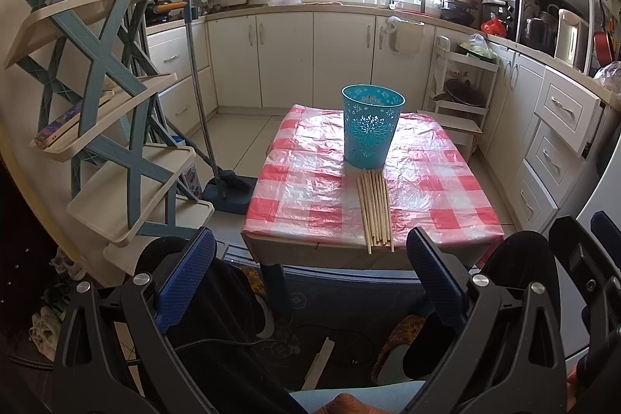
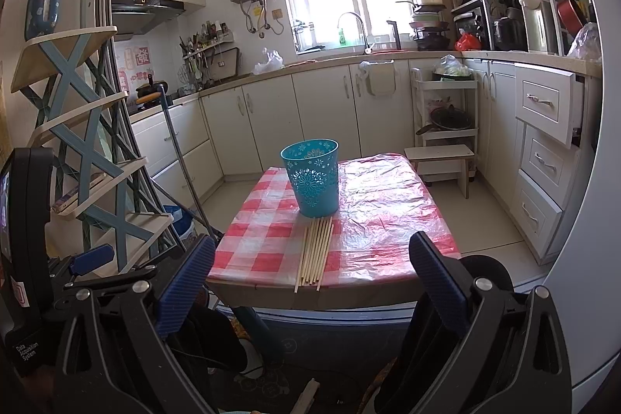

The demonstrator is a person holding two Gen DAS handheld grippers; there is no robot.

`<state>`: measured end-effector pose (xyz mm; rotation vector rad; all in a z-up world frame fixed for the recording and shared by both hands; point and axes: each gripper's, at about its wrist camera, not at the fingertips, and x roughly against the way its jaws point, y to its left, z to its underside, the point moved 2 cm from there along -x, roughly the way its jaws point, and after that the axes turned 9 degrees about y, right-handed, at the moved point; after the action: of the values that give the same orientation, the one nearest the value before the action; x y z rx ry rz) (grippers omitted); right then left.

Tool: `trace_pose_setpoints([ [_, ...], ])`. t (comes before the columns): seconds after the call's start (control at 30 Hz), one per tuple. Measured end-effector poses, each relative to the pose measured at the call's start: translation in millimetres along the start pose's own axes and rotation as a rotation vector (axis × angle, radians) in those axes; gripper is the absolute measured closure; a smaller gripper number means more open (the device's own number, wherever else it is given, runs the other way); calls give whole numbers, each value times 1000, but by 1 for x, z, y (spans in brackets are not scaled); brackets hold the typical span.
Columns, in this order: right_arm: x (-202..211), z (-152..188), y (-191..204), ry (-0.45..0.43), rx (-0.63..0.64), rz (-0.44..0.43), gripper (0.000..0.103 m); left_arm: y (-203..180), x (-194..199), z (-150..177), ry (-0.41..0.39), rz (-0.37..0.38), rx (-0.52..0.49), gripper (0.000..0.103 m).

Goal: Organize utensils

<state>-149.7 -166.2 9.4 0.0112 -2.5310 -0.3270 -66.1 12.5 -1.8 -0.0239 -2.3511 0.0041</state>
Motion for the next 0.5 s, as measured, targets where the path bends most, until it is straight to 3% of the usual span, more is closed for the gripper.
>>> trace_pose_setpoints([
  [0.5,1,5,1,5,-1,2,7,1,-2,2,2,-2,-2,8],
])
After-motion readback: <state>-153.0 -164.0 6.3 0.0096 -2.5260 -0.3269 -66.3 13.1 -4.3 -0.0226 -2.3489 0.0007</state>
